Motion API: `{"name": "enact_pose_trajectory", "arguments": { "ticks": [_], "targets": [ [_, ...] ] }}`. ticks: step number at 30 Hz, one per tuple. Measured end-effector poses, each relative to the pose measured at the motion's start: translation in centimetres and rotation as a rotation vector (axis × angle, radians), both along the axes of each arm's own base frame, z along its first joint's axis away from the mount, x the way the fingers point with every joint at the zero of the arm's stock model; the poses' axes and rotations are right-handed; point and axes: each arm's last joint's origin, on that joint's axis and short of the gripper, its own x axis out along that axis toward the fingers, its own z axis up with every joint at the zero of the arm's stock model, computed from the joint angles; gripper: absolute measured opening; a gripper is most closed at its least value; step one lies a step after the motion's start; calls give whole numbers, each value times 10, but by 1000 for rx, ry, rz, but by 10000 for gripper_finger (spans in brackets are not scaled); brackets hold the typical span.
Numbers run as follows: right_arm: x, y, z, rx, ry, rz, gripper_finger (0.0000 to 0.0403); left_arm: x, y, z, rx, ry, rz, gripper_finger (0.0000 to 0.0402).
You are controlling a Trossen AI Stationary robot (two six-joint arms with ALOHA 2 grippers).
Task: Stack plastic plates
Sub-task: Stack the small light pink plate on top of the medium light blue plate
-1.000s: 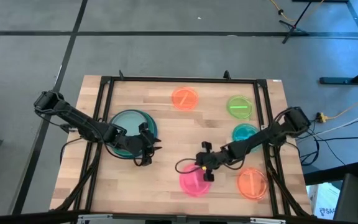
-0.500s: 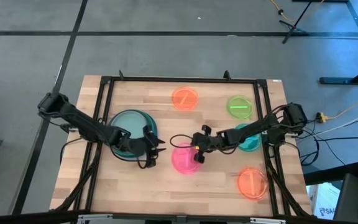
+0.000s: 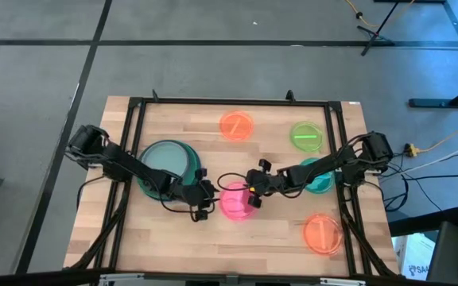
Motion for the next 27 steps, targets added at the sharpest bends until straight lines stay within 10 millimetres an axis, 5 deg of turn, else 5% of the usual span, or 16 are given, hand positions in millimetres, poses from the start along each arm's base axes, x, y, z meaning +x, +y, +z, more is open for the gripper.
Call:
{"name": "enact_pose_trajectory", "arguments": {
  "ticks": [7, 27],
  "targets": [
    [-1, 0, -1, 31, 13, 8, 159, 7, 14, -9, -112, 15, 76, 130],
    [-4, -1, -8, 130, 51, -127, 161, 10, 23, -9, -173, 2, 154, 130]
  ]
}}
